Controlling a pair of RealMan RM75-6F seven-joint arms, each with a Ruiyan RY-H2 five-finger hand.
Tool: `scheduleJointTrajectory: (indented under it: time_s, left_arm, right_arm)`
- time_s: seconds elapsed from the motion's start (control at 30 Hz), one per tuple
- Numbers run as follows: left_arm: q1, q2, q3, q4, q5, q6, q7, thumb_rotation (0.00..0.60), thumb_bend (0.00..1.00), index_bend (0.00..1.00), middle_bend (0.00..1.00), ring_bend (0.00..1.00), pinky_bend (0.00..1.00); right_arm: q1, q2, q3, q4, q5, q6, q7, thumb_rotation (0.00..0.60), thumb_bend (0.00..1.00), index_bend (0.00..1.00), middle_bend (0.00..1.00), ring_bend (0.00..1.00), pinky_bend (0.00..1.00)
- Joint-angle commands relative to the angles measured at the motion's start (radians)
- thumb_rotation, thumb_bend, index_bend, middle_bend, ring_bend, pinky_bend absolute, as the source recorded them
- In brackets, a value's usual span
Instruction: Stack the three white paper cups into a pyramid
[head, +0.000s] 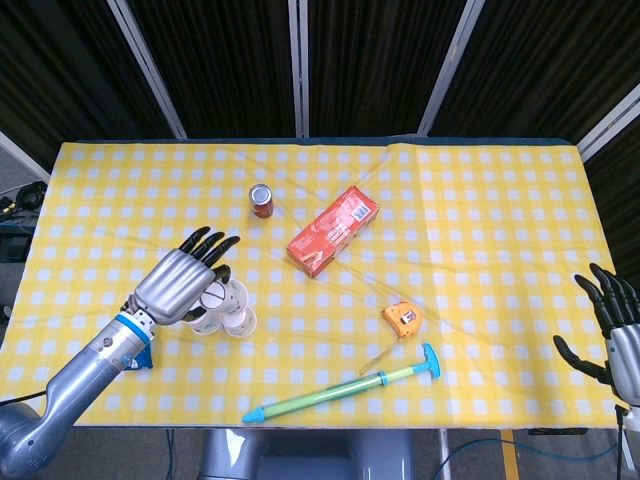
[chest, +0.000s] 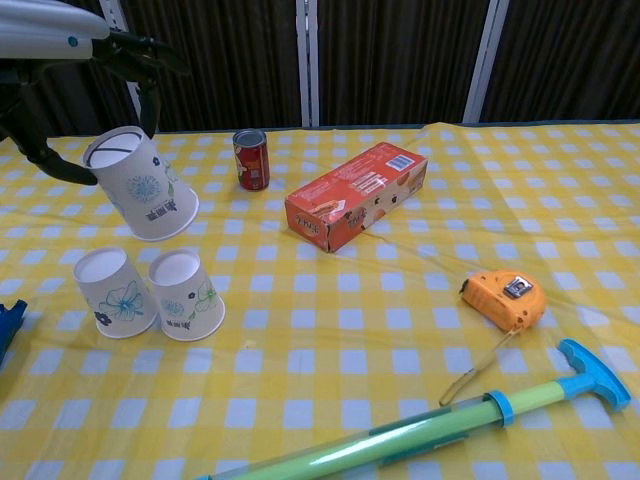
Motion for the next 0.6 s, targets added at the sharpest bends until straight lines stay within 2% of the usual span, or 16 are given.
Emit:
scheduleJointTrajectory:
  time_s: [0.03, 0.27, 0.6]
  left_arm:
    - [0.020, -0.003, 0.011, 0.015, 0.023, -0.005, -0.014, 0.600, 0.26, 0.45, 0.00, 0.00, 0.00]
    - [0.042, -0.023, 0.015, 0.045, 0.022, -0.026, -0.010, 0.600, 0.27, 0.45, 0.00, 0.00, 0.00]
    - [0.030, -0.049, -0.003, 0.063, -0.052, -0.067, 0.046, 0.600, 0.27, 0.43, 0.00, 0.00, 0.00]
  right_arm:
    - [-0.002, -0.001, -0.004, -0.006, -0.013, 0.008, -0.011, 0.600, 0.17, 0.11, 0.00, 0.00, 0.00]
    - [-0.010, 0.003, -0.008, -0.016, -0.027, 0.025, -0.015, 0.600, 0.17, 0.11, 0.00, 0.00, 0.00]
    - [-0.016, 0.010, -0.001, -0.013, -0.019, 0.032, 0.007, 0.600, 0.17, 0.10, 0.00, 0.00, 0.00]
